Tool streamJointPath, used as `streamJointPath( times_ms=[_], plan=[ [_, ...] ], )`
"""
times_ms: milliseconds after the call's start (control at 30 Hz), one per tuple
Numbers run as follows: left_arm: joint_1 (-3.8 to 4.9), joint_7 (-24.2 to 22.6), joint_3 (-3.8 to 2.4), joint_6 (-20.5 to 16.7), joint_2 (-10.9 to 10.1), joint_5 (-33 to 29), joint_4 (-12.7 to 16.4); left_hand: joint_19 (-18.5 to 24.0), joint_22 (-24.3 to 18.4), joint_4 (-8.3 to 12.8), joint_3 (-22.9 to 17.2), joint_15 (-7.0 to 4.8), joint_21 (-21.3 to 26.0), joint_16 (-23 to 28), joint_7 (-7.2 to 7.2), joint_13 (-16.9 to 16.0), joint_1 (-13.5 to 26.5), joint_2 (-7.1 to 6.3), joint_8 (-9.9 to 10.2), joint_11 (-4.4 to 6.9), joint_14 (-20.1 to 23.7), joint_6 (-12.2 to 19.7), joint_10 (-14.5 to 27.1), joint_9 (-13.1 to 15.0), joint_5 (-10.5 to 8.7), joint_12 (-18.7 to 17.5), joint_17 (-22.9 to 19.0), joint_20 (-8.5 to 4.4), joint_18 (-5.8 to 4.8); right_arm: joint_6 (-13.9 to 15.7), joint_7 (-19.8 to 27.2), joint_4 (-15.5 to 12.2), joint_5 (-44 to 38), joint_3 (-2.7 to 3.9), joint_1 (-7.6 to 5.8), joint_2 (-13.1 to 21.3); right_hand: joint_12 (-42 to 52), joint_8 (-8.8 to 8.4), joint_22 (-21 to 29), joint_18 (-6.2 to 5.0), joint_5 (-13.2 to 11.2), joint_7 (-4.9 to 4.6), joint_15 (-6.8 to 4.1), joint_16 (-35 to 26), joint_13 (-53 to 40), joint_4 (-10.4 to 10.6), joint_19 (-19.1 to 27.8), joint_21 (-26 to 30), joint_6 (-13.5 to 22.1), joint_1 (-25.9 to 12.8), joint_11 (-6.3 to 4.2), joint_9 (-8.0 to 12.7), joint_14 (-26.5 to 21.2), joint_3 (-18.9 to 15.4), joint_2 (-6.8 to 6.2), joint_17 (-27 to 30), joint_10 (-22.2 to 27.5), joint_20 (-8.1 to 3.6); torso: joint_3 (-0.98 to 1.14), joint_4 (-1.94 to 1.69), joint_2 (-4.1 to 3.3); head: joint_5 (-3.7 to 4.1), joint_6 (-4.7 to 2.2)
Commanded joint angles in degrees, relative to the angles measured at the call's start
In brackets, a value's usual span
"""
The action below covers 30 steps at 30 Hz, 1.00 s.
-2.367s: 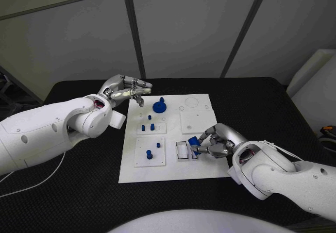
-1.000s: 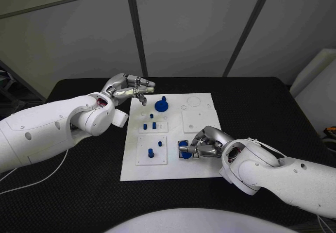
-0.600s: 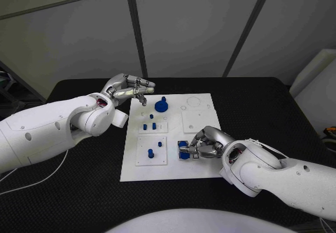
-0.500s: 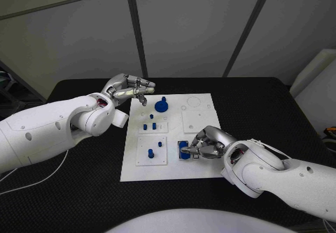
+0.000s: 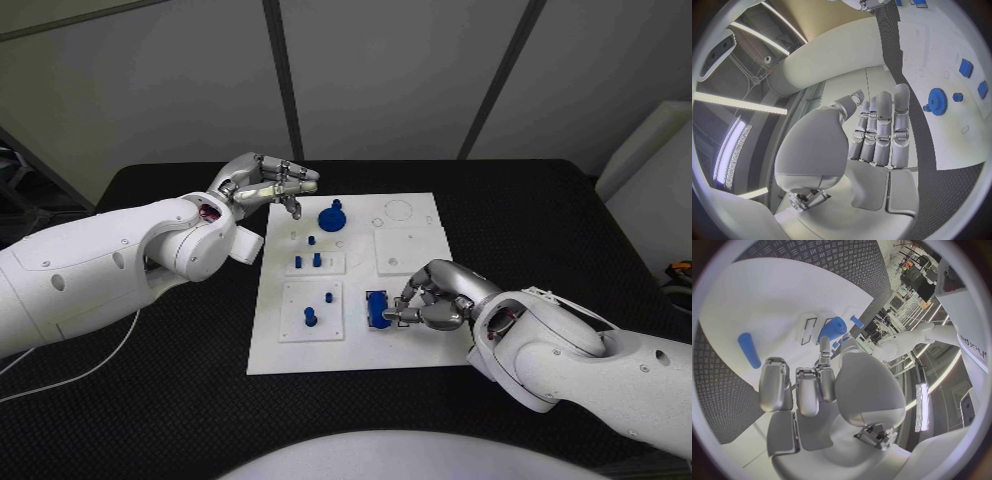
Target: Assemble the parts on the task board
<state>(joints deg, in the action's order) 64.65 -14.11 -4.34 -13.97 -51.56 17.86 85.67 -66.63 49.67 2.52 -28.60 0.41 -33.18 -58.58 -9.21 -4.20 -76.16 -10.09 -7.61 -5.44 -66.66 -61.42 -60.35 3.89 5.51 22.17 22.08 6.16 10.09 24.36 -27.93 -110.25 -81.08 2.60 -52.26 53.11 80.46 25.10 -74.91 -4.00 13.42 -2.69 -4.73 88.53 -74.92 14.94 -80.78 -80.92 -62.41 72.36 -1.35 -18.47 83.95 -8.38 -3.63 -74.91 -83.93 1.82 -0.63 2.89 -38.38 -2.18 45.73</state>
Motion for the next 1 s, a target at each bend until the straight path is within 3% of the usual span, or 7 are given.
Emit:
streamJointPath(
  times_ms=[33,200,467,1000],
  plan=[
    [0.04,-0.3,-0.03,0.6,0.1,-0.1,0.1,-0.2,-0.1,0.3,-0.2,0.35,0.3,0.4,-0.03,0.1,0.0,0.58,0.1,0.04,-0.1,0.1,0.5,0.0,0.36,0.2,-0.1,0.21,0.38,-2.0,1.6,0.1,-1.1,0.01,-0.06,-0.1,0.1,0.28,-1.0,0.61,0.3,0.44,-0.33,0.4,-7.3,-0.3,0.0,-0.1,0.1,1.1,-0.43,-0.1,5.5,0.0,0.12,-12.6,-1.8,-0.26,-0.05,-0.12,-0.04,0.06,-0.07],
    [0.02,-0.3,-0.03,0.5,0.0,-0.1,0.1,-0.2,-0.1,0.3,-0.2,0.35,0.3,0.4,-0.03,0.1,0.0,0.58,0.1,0.04,-0.1,0.1,0.5,0.0,0.36,0.2,-0.1,0.21,0.38,-2.7,1.1,0.6,-1.3,0.01,-0.06,-0.5,0.1,0.34,-1.0,0.61,0.3,0.47,-0.34,0.4,-7.3,-0.4,0.0,-0.1,0.0,1.3,-0.45,-0.2,5.5,0.0,0.30,-12.6,-1.8,-0.27,-0.08,-0.22,-0.10,0.00,-0.01],
    [0.01,-0.3,-0.03,0.5,0.0,-0.1,0.1,-0.2,-0.1,0.3,-0.2,0.36,0.3,0.4,-0.04,0.1,-0.1,0.63,0.1,0.03,-0.1,0.1,0.6,0.0,0.37,0.2,-0.1,0.21,0.37,-2.1,-0.8,2.0,-3.0,0.02,-0.07,-1.5,0.1,0.59,-1.1,0.62,0.3,0.60,-0.40,0.4,-7.4,-0.5,0.0,-0.2,-0.2,2.0,-0.54,-0.4,5.5,0.0,1.13,-12.6,-1.8,-0.31,-0.04,-0.09,-0.13,-0.15,0.19],
    [0.00,-0.1,-0.03,0.7,0.0,-0.1,0.0,-0.2,-0.1,0.3,-0.2,0.37,0.3,0.4,-0.06,0.1,0.0,0.69,0.1,0.02,-0.1,0.2,0.6,0.0,0.37,0.2,-0.1,0.21,0.37,-2.3,-0.1,2.3,-2.8,0.02,-0.07,-2.2,0.0,0.73,-1.0,0.60,0.3,0.62,-0.44,0.4,-7.3,-0.5,0.0,-0.1,-0.2,2.1,-0.58,-0.5,5.5,-0.4,0.88,-12.5,-1.7,-0.35,-0.03,0.01,0.00,-0.19,0.45]
  ],
)
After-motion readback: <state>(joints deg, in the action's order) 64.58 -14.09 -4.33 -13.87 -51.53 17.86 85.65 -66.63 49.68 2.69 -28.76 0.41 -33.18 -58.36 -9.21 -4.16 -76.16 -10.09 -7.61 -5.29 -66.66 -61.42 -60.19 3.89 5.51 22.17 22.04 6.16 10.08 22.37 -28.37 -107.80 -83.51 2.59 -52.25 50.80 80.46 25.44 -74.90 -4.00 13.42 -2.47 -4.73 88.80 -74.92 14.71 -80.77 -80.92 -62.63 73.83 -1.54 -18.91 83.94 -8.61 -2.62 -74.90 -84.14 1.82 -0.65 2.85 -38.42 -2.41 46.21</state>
